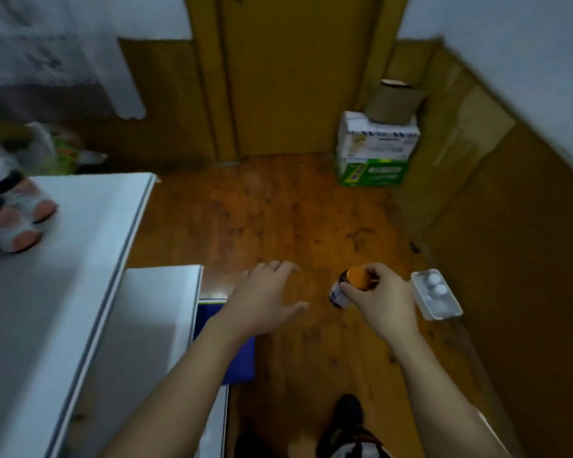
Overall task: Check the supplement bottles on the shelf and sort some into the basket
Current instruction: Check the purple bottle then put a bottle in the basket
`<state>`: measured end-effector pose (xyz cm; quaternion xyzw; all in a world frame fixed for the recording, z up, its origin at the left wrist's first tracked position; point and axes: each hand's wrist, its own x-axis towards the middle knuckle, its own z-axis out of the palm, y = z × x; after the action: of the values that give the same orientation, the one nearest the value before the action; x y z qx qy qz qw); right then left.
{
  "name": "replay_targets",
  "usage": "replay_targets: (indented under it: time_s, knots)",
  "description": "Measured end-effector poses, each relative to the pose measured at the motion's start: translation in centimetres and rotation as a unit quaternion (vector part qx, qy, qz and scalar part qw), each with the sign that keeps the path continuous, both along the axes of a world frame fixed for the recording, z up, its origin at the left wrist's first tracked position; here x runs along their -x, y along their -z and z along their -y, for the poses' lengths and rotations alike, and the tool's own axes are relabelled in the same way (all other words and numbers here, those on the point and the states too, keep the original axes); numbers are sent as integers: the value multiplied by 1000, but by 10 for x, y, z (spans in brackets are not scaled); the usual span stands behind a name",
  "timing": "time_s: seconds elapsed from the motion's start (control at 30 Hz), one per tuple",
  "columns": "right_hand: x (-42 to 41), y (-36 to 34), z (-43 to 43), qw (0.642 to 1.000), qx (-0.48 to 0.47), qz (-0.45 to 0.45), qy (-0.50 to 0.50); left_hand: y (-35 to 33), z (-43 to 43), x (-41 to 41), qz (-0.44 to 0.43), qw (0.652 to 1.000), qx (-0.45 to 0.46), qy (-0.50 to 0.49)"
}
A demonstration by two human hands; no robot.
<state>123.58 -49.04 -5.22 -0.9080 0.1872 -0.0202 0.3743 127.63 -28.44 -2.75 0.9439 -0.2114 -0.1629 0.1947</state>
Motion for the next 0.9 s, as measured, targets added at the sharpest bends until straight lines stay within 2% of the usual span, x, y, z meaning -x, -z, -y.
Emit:
replay_targets:
  time_s: [0.2,0.37,0.63,0.8,0.9]
  knots:
    - [46,9,115,989,-31,-3,145,-2,143,-11,31,983,-71,164]
    - [87,18,203,969,-53,-15,240,7,252,-5,23,965,-97,244]
    - [104,42,294,934,-74,-36,347,32,364,-18,21,943,-122,309]
    - [79,50,325,928,-83,-60,358,49,400,-54,-13,935,-145,322]
    - [42,65,347,922,-68,-80,372,68,428,-98,-32,936,-125,328]
